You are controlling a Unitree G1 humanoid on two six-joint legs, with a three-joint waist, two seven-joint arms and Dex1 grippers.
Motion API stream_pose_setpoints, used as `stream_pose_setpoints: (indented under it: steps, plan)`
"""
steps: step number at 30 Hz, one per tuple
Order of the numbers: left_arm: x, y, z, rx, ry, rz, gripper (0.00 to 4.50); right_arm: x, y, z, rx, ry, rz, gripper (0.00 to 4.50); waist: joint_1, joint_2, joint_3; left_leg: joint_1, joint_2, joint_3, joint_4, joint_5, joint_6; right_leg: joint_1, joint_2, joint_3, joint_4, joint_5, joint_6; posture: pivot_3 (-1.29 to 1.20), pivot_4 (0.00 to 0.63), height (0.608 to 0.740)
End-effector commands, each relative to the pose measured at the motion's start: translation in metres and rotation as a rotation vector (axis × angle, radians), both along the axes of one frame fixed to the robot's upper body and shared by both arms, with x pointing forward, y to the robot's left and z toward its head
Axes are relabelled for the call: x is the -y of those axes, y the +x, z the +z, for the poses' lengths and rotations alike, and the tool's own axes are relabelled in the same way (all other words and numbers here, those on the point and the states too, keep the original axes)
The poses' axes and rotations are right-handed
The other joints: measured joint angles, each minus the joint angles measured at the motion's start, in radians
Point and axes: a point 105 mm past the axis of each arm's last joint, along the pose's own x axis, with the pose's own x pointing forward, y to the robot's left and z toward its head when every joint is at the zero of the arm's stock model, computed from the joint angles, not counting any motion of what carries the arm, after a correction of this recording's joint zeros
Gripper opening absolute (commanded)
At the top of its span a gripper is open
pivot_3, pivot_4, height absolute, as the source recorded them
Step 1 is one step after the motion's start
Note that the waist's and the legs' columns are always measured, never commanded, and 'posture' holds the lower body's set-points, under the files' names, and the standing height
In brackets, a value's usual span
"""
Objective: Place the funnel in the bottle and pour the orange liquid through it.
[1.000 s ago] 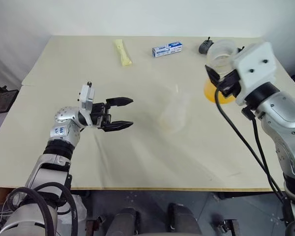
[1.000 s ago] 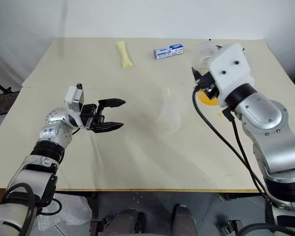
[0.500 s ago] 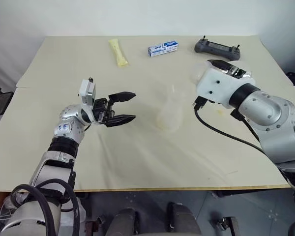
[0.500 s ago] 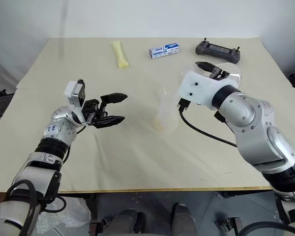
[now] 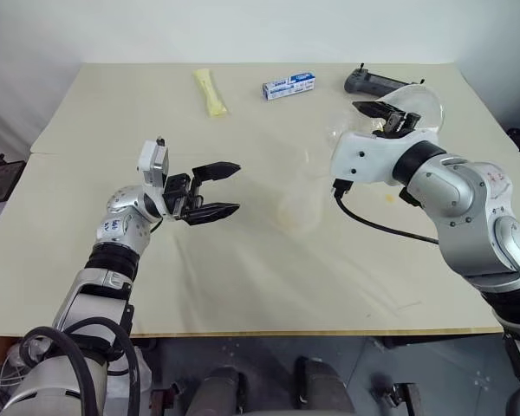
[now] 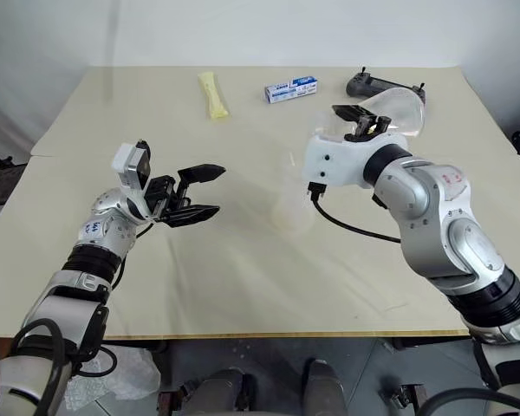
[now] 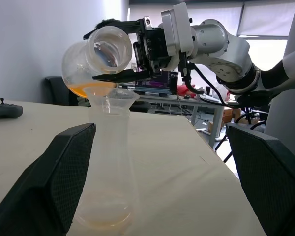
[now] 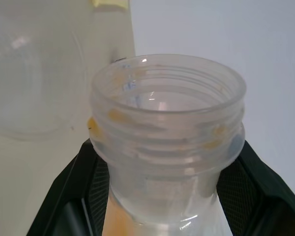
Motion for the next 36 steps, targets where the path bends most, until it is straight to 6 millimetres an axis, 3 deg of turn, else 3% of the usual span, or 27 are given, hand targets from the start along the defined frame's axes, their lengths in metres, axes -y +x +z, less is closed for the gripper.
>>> stream_pose_setpoints:
  steps: [1, 20, 36]
  plan:
    - [0.0015, -0.0112, 0.0081, 0.074, 0.001, -0.11, 4.5, -0.0032, -0.0022, 0.0195, 0.099, -0.067, 0.01, 2.53, 0.0, 0.0, 0.0, 0.0, 0.0, 0.0, 0.0, 0.0, 0.0, 0.0, 0.0, 0.0, 0.0, 0.0, 0.0, 0.0, 0.15, 0.74]
    - [0.0038, -0.0136, 0.007, 0.072, -0.003, -0.126, 4.5, -0.0107, -0.0016, 0.0153, 0.2, -0.33, 0.038, 2.53, -0.001, 0.0, 0.0, 0.0, 0.0, 0.0, 0.0, 0.0, 0.0, 0.0, 0.0, 0.0, 0.0, 0.0, 0.0, 0.0, 0.15, 0.74]
    - [0.0047, -0.0132, 0.0069, 0.069, -0.005, -0.127, 4.5, -0.0063, 0.0018, 0.0192, 0.251, -0.418, 0.031, 2.53, -0.001, 0.0, 0.0, 0.0, 0.0, 0.0, 0.0, 0.0, 0.0, 0.0, 0.0, -0.001, 0.0, 0.0, 0.0, 0.0, 0.15, 0.74]
